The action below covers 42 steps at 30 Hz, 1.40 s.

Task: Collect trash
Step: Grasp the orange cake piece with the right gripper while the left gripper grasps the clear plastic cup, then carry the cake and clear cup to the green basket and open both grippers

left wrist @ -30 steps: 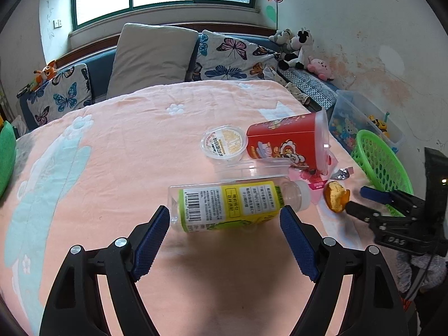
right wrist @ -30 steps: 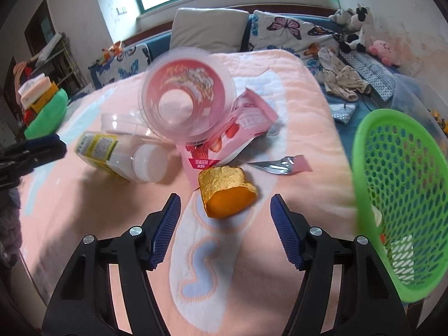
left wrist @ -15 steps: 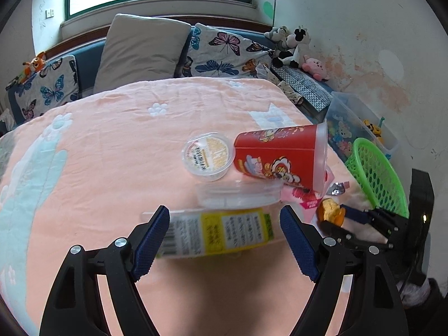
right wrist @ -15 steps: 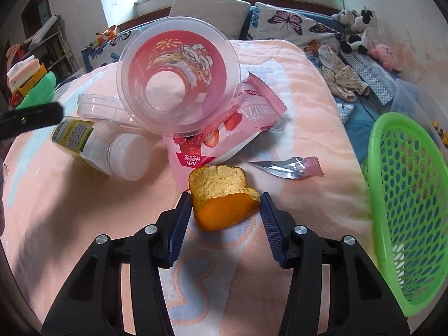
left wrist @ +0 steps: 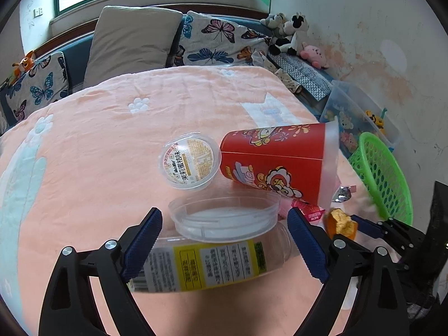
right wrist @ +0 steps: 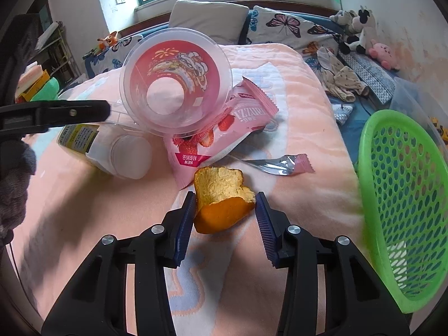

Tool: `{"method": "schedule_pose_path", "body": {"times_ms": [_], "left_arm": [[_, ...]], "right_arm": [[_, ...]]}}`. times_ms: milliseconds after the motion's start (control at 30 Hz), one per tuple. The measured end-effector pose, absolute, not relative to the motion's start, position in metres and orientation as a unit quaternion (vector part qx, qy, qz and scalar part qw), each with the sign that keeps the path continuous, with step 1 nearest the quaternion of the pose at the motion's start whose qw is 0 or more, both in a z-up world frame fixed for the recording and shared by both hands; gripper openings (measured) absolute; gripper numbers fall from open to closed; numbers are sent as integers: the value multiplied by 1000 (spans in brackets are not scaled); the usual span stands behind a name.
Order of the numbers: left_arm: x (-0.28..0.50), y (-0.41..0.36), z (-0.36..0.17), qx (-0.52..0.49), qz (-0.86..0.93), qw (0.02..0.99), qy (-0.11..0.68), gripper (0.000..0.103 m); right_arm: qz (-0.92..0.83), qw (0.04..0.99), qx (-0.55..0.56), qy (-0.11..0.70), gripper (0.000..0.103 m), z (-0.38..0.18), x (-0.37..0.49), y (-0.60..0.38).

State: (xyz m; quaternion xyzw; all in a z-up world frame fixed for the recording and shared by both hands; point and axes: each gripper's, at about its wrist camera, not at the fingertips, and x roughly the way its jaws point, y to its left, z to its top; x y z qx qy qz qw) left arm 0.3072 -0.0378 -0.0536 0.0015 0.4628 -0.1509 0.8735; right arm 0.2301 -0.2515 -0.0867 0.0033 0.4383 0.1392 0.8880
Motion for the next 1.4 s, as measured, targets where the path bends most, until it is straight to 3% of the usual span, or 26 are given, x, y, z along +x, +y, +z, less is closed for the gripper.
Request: {"method": "schedule_pose_path", "body": {"times_ms": [700, 1400], "left_arm": [[310, -43, -61, -1, -158, 876, 455, 85], [232, -35, 7, -7, -175, 909, 377, 84]], "right_arm": [[141, 893, 21, 427, 44, -77, 214, -259], [137, 908, 36, 395, 44, -45, 176, -279]]}}
